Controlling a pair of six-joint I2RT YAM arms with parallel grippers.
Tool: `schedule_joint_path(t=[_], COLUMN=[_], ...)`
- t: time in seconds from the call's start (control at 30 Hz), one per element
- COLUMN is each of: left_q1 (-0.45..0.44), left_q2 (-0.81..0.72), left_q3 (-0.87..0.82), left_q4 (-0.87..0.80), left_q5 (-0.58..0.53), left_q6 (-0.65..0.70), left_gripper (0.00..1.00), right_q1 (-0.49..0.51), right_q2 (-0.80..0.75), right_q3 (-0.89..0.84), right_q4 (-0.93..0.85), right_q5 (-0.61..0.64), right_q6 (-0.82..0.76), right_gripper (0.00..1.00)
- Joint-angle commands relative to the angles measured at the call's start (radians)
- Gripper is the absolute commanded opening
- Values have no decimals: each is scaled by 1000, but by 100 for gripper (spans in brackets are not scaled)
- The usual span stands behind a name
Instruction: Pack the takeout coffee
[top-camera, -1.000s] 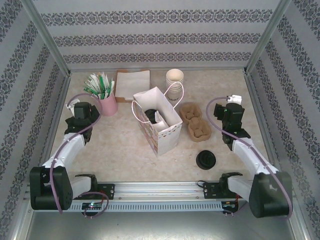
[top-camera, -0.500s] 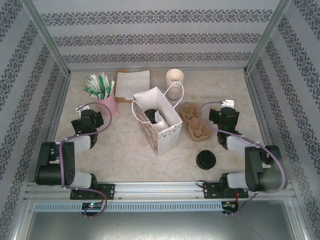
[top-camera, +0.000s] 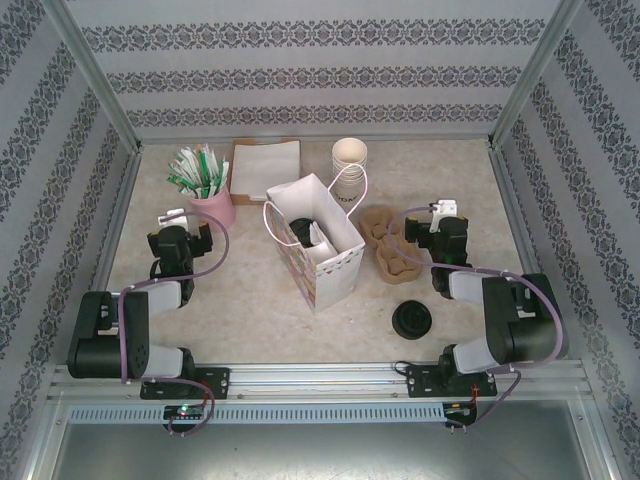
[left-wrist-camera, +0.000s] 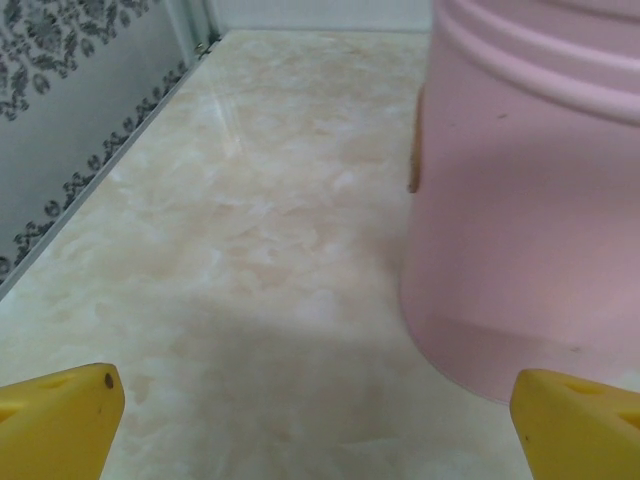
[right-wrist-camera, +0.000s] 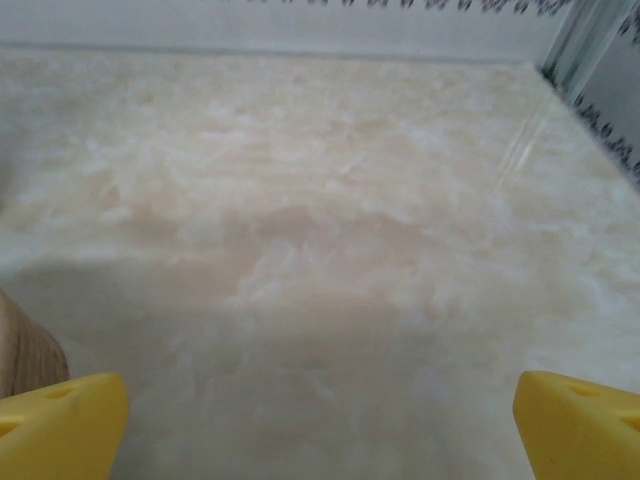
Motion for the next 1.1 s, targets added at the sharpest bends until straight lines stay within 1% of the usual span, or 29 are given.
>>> schedule_joint_path(t=[0.0,0.07,0.1,0.13,0.17,0.2,0.23,0.27,0.3,0.33,0.43,0.5,0.53,0.57,0.6,0.63,0.67,0.7,0.77,0.83,0.9,0.93,1.0,1.07], left_q1=[2,1,-1,-3,-7,-11,-12,-11,-11,-12,-10,-10,-11,-12,-12,-13,-20,-25,-40,-61,-61,-61,-61,-61], left_q2=[-34,-42,-48,-53,-60,-71,-87,-95,-83,-57,79,200,264,242,195,183,218,236,197,226,211,220,214,220], left_q3=[-29,-46,-55,-67,-79,-91,-97,-113,-128,-137,-141,-126,-114,-111,-88,-67,-58,-48,-5,0,9,3,6,0], left_q4=[100,122,132,151,166,178,163,189,236,293,441,531,609,570,447,378,426,440,287,331,287,313,298,320], left_q5=[66,82,87,94,103,99,92,114,154,172,125,185,206,206,168,135,143,145,112,64,63,62,63,66], left_q6=[41,49,52,56,62,46,-11,-47,-42,-37,-60,-37,-25,-30,-50,-56,-34,-25,-27,-9,-15,-10,-12,-9], left_gripper=[100,100,100,100,100,100,100,100,100,100,100,100,100,100,100,100,100,100,100,100,100,100,100,100], right_q1=[-8,-15,-13,-15,-15,-16,-16,-16,-17,-18,-19,-19,-19,-20,-21,-21,-21,-21,-21,-21,-21,-21,-20,-21], right_q2=[14,71,65,39,40,58,58,45,42,52,46,47,46,49,47,46,48,47,46,46,46,46,47,46], right_q3=[-10,-48,-38,-25,-24,-34,-34,-25,-23,-30,-25,-26,-26,-26,-26,-25,-25,-24,-26,-26,-27,-27,-27,-26], right_q4=[96,247,212,140,151,198,192,152,150,177,160,161,159,163,161,160,161,161,161,161,161,162,162,162], right_q5=[-21,-21,-20,-24,-25,-23,-23,-27,-31,-32,-32,-33,-34,-34,-34,-34,-35,-34,-34,-35,-35,-35,-34,-36], right_q6=[12,19,20,18,17,19,20,17,19,19,19,20,20,19,20,20,19,20,19,19,19,19,19,19], right_gripper=[98,98,98,98,98,98,98,98,98,98,98,98,98,98,98,98,98,98,98,98,98,98,98,98])
